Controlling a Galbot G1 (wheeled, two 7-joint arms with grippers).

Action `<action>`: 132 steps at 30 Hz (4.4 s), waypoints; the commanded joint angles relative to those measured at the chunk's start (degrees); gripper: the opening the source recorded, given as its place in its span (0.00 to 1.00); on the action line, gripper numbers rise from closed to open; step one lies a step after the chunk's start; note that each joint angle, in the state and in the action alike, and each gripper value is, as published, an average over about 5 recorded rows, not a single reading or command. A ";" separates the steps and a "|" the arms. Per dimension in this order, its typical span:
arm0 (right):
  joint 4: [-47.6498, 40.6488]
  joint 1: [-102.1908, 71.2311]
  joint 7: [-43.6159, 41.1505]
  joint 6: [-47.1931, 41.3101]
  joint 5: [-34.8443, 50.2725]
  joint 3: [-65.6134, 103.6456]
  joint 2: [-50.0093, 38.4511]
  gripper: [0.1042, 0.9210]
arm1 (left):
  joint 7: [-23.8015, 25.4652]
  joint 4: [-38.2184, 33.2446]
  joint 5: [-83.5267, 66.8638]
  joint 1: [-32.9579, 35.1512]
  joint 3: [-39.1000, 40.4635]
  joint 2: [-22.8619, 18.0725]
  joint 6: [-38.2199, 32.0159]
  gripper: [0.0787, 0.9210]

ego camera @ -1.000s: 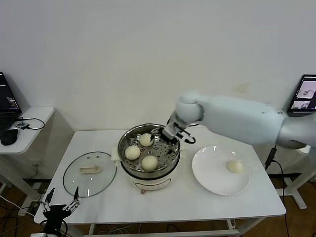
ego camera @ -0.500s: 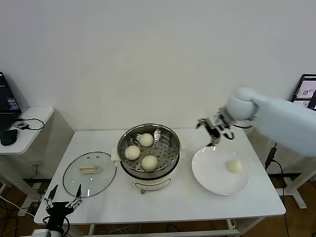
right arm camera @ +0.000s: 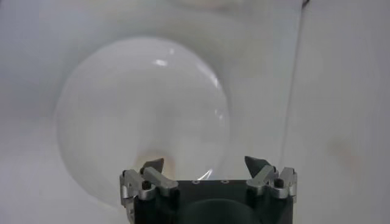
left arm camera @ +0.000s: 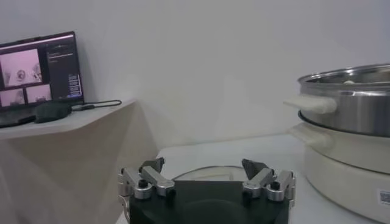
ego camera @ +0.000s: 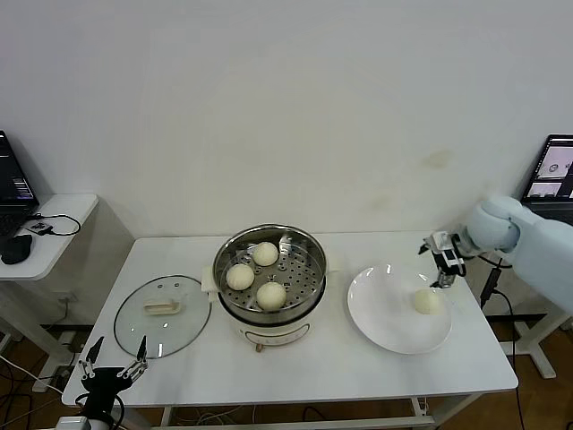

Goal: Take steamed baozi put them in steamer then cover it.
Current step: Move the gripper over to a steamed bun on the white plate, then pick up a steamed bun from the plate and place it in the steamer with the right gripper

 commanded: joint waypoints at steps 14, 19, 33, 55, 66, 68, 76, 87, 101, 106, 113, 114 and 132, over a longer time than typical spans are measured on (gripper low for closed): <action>-9.35 -16.83 2.11 -1.38 -8.39 11.18 6.67 0.88 | 0.03 -0.07 -0.02 0.00 -0.39 -0.09 0.43 0.88; -10.19 -17.31 2.52 -2.06 -9.26 11.69 7.96 0.88 | 0.02 0.09 -0.03 -0.07 -0.42 -0.12 0.42 0.88; -13.10 -17.44 2.09 -2.24 -12.86 12.90 9.48 0.88 | -0.01 0.49 -0.05 -0.14 -0.58 -0.36 0.34 0.88; -12.56 -16.64 0.77 -2.19 -12.08 14.34 9.13 0.61 | -0.08 0.28 -0.09 0.16 -0.91 -0.50 0.23 0.88; -4.53 -0.04 -0.53 -4.31 -2.58 4.43 5.49 0.58 | -0.08 -0.01 -0.06 -0.06 -0.64 -0.38 0.37 0.88; -3.27 4.30 -0.51 -5.17 0.16 2.00 5.55 0.59 | -0.06 -0.03 -0.07 -0.19 -0.52 -0.18 0.46 0.88; 3.13 22.08 1.65 -10.96 15.77 -10.11 10.08 0.60 | -0.02 0.00 -0.32 -0.76 -0.37 0.54 0.76 0.88; 5.75 27.61 10.63 -20.46 33.49 -15.29 23.79 0.62 | -0.03 -0.04 -0.91 -0.80 -0.33 0.57 0.64 0.88; 1.94 17.08 18.47 -28.35 35.98 -17.85 35.29 0.62 | -0.03 -1.11 -1.40 -0.15 -1.98 0.14 0.56 0.88; 1.19 15.42 18.85 -29.35 34.47 -18.29 35.21 0.62 | -0.03 -1.08 -1.52 -0.36 -1.95 0.02 0.56 0.88; 0.35 13.52 19.17 -29.35 32.69 -18.10 34.73 0.62 | 0.00 -0.91 -1.52 -0.43 -1.77 0.05 0.50 0.88; 0.28 13.35 19.24 -29.35 32.58 -18.05 34.67 0.62 | 0.01 -0.87 -1.52 -0.43 -1.78 0.08 0.49 0.88; 0.56 11.17 19.15 -29.38 28.54 -13.93 32.42 0.72 | -0.03 -0.60 -1.51 -0.52 -1.83 -0.01 0.26 0.88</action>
